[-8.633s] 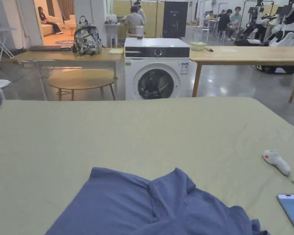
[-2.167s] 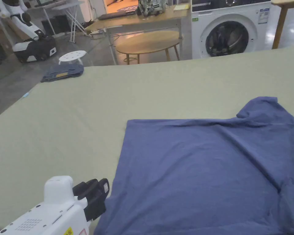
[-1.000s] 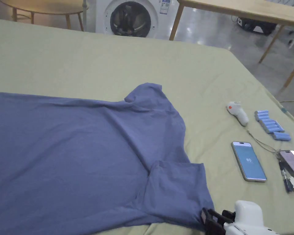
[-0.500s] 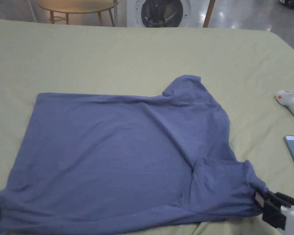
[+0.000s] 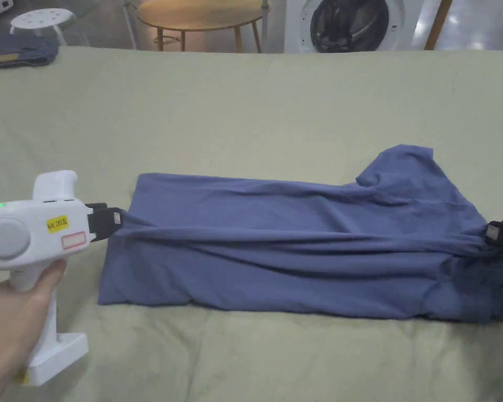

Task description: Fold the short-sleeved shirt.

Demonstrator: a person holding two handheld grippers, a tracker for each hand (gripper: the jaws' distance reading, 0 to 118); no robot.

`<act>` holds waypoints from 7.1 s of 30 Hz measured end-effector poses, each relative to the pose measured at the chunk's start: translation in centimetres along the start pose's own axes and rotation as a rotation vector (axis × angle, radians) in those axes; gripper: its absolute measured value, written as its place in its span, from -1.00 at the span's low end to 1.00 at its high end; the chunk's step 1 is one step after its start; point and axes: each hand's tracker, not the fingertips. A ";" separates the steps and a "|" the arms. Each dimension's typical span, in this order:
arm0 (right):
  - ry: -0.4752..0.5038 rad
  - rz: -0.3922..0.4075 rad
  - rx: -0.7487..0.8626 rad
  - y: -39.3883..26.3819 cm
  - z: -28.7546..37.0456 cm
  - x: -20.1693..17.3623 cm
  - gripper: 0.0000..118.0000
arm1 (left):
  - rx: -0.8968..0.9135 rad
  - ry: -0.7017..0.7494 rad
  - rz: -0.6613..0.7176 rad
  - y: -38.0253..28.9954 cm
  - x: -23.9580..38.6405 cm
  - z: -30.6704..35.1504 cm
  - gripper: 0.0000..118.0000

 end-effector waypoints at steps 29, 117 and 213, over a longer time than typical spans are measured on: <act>0.057 0.130 0.068 -10.5 11.4 -4.2 -1.00 | 0.132 -0.082 -0.172 -11.6 7.4 11.4 -1.00; 0.128 0.090 0.135 -13.2 18.5 -3.5 -1.00 | 0.235 -0.131 -0.122 -14.4 7.9 19.3 -1.00; 0.159 0.044 0.195 -9.4 18.0 -3.8 -0.90 | 0.191 -0.165 -0.203 -11.9 6.2 18.1 -0.81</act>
